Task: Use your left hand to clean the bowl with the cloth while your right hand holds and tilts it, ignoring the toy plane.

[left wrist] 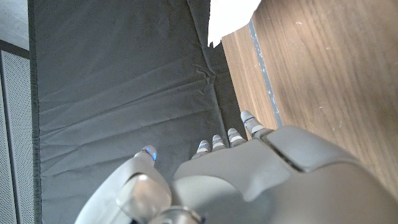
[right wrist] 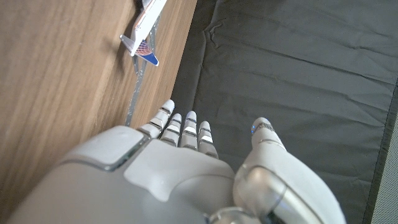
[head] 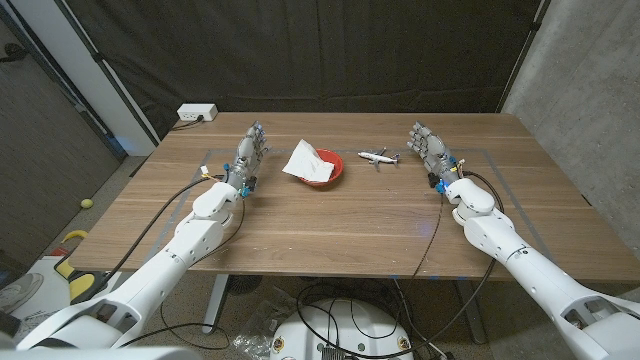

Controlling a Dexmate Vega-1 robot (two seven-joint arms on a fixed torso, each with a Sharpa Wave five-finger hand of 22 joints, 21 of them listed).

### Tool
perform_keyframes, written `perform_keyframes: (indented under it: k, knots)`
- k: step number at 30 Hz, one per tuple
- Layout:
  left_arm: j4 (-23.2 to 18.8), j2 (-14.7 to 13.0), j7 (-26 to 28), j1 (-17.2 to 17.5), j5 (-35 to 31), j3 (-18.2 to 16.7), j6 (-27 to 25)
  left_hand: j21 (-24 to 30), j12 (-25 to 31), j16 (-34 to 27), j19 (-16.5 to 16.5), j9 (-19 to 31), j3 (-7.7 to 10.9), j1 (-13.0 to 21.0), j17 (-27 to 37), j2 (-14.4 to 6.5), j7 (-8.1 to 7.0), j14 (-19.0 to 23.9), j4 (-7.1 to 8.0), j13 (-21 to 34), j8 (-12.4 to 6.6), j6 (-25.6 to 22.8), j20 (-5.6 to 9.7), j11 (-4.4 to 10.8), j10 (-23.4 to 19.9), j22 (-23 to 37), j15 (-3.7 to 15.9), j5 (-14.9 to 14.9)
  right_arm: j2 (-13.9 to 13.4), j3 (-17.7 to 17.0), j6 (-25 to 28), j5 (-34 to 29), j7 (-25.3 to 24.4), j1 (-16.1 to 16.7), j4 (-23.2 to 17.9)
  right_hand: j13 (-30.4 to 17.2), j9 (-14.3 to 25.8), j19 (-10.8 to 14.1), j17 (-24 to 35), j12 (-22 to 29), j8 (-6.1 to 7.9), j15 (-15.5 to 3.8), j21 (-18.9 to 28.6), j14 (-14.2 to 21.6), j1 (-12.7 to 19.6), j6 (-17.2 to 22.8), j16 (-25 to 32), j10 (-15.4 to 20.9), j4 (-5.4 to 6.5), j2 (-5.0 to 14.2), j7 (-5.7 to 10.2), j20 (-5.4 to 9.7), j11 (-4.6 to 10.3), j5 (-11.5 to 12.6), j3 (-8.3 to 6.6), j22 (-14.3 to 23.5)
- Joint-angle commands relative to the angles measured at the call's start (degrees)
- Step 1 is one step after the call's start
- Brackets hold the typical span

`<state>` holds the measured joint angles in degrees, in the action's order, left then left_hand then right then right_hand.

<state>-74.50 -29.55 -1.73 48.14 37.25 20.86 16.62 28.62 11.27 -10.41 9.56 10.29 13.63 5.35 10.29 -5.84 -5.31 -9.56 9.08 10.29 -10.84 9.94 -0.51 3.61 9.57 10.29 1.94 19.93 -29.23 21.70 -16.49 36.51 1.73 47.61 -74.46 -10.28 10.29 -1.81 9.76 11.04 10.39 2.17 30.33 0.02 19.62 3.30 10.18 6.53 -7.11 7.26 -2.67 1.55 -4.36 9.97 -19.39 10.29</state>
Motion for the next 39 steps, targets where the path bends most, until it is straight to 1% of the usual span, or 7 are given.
perform_keyframes:
  k: [1,7,10,14,25,32,39]
  knots:
    - [-0.32,-0.47,0.10,0.39,-0.05,-0.45,0.78,0.34,0.17,-0.23,0.58,0.25,0.34,0.20,0.15,-1.32,-0.20,-4.57,-0.08,0.15,-0.21,5.71,0.11,0.32,2.48,0.14,0.07,0.38,-0.03,0.79,0.30,-1.46,-0.57,-0.74,-0.07,-0.16,0.22,-0.37,0.09,0.43,0.33,0.45,0.30,-0.01,0.51,0.49,0.25,0.45,0.03,-0.06,0.18,-0.09,0.03,0.30,-0.31,0.15]
    - [-0.74,-0.75,0.40,0.81,-0.13,-0.72,1.03,0.26,0.16,-0.23,0.52,0.25,0.30,0.22,0.15,-1.34,-0.22,-4.54,-0.08,0.15,-0.23,5.66,0.15,0.31,2.46,0.14,0.16,0.39,-1.01,1.67,1.53,-4.01,-2.41,-0.97,-1.85,-0.17,0.22,-0.26,0.11,0.60,0.47,0.70,0.19,0.16,0.48,0.80,0.34,0.80,0.02,-0.22,0.30,-0.53,0.02,0.25,-0.14,0.17]
    - [-0.82,-0.91,0.36,0.86,-0.22,-0.71,1.01,0.22,0.16,-0.22,0.49,0.25,0.28,0.23,0.15,-1.34,-0.25,-4.54,-0.08,0.15,-0.21,5.68,0.18,0.32,2.45,0.14,0.13,0.40,-1.56,2.11,2.32,-5.40,-3.62,-0.85,-3.08,-0.17,0.23,0.30,0.19,0.96,1.10,0.91,0.11,0.88,-0.07,2.68,0.60,1.66,0.19,-0.86,0.37,-1.11,-0.13,0.03,0.51,0.22]
    - [-0.92,-0.97,0.52,1.04,-0.23,-0.80,1.07,0.14,0.16,-0.23,0.51,0.25,0.25,0.25,0.15,-1.35,-0.32,-4.50,-0.08,0.15,-0.23,5.63,0.09,0.27,2.41,0.14,0.06,0.40,-2.59,2.88,3.66,-7.57,-4.95,-0.74,-4.89,-0.17,0.24,0.84,0.26,1.16,1.38,0.82,0.13,1.40,-0.58,3.76,0.76,2.22,0.49,-1.01,0.40,-1.12,0.09,-0.05,0.92,0.26]
    - [-1.34,-1.21,0.63,1.49,-0.24,-0.89,1.07,0.00,0.19,-0.24,0.38,0.26,0.18,0.30,0.14,-1.36,-0.29,-4.42,-0.10,0.15,-0.41,5.11,0.00,0.18,2.24,0.14,0.05,0.42,-5.04,5.17,6.63,-13.70,-7.31,-0.72,-9.10,-0.16,0.27,1.38,0.24,1.32,1.42,0.58,0.05,1.97,-0.41,4.54,0.83,2.79,0.63,-0.27,0.58,-0.81,0.15,0.09,0.83,0.30]
    - [-1.98,-1.45,0.75,1.97,-0.22,-1.02,1.15,-0.11,0.19,-0.25,0.34,0.26,0.13,0.33,0.14,-1.38,-0.37,-4.35,-0.10,0.15,-0.43,4.97,-0.07,0.16,2.17,0.15,0.01,0.44,-6.81,6.66,7.42,-17.85,-7.53,-0.76,-11.45,-0.15,0.29,1.41,0.22,1.24,1.28,0.37,-0.09,2.03,-0.05,4.49,0.76,2.71,0.63,0.39,0.91,-0.63,0.30,0.27,0.56,0.31]
    - [-2.94,-1.95,0.87,2.79,-0.01,-1.29,1.00,-0.21,0.14,-0.23,0.34,0.26,0.09,0.35,0.14,-1.39,-0.43,-4.37,-0.10,0.15,-0.44,4.88,-0.22,0.24,2.26,0.15,0.00,0.45,-8.37,7.80,10.00,-22.04,-8.82,-0.56,-14.81,-0.15,0.30,1.61,0.28,1.36,1.28,0.31,-0.17,2.26,-0.26,4.84,0.81,3.13,0.88,0.57,1.14,-0.69,0.32,0.26,0.71,0.34]
